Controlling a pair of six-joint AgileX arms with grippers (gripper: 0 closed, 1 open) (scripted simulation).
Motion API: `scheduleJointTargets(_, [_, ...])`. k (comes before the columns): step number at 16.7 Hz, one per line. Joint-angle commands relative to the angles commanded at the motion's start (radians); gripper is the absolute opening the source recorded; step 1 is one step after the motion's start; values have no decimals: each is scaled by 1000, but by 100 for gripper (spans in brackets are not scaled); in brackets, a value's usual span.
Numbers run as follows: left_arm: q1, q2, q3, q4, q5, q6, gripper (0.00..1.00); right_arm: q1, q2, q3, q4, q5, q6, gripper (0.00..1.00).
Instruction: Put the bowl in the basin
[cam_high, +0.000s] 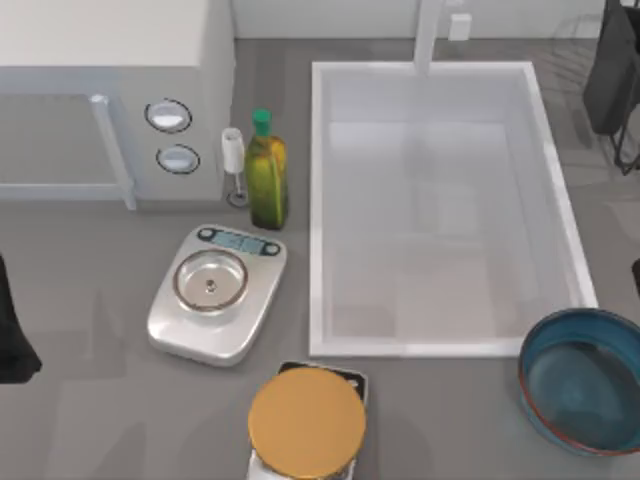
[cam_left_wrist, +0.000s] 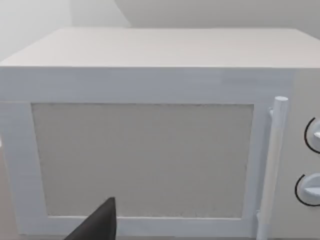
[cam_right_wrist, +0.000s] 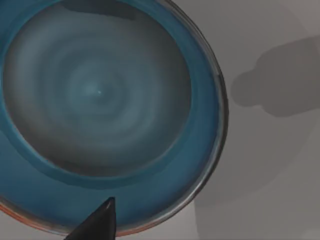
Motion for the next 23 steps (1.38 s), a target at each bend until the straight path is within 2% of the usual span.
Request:
scheduleJointTargets(4, [0, 0, 0, 0, 0, 0, 100, -5, 8, -38, 42, 0, -4, 100])
scheduleJointTargets(10, [0, 0, 0, 0, 0, 0, 100, -1, 83, -250, 323, -2, -3, 100])
scheduleJointTargets(13, [0, 0, 0, 0, 0, 0, 100, 3, 142, -290, 425, -1, 3, 100])
scheduleJointTargets(19, [0, 0, 0, 0, 0, 0, 100, 0, 164, -278, 442, 0, 3, 100])
scheduleJointTargets(23, [0, 0, 0, 0, 0, 0, 100, 0, 164, -278, 442, 0, 3, 70])
